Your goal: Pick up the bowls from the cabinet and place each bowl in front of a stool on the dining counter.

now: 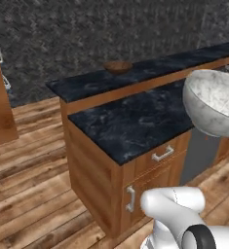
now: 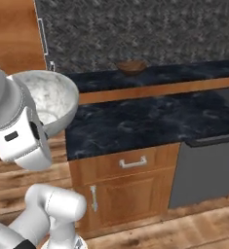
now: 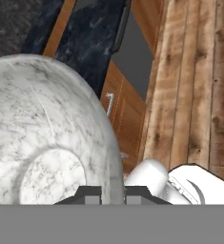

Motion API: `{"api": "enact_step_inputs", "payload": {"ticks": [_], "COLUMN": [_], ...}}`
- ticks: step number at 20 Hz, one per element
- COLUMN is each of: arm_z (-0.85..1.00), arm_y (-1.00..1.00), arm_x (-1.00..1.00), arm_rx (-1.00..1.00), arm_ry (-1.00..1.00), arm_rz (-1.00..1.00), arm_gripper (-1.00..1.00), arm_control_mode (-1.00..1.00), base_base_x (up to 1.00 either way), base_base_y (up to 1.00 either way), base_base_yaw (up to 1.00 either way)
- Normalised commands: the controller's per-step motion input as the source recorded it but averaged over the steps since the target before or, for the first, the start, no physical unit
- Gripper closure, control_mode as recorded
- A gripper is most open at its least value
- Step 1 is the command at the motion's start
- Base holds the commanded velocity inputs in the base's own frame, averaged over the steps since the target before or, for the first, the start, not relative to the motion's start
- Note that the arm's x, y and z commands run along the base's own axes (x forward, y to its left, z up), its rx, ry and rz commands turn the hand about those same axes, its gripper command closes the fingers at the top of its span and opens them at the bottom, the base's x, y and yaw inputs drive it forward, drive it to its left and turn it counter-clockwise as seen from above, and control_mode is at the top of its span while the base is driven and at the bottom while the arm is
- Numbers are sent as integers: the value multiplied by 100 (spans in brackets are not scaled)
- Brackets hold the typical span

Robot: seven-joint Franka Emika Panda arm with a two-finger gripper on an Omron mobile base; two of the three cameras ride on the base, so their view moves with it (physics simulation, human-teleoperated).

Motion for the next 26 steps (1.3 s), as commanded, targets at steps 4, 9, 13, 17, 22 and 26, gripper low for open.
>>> {"api": "enact_step_inputs", "payload": {"ticks": [4,9,13,17,22,26], "arm_z": [0,0,0,0,0,0], "arm_y": [0,0,0,0,0,0], "arm_x": [0,0,0,0,0,0], "arm_rx": [0,0,0,0,0,0], "arm_ry": [0,0,0,0,0,0], "arm_rz": [0,0,0,0,0,0], "arm_gripper": [100,100,100,100,100,100], "arm_control_mode": [100,100,100,100,100,100], "base_base_x": [0,0,0,7,27,60], "base_base_y": [55,57,62,37,-30,-46], "base_base_yaw": [46,43,42,35,11,3]}}
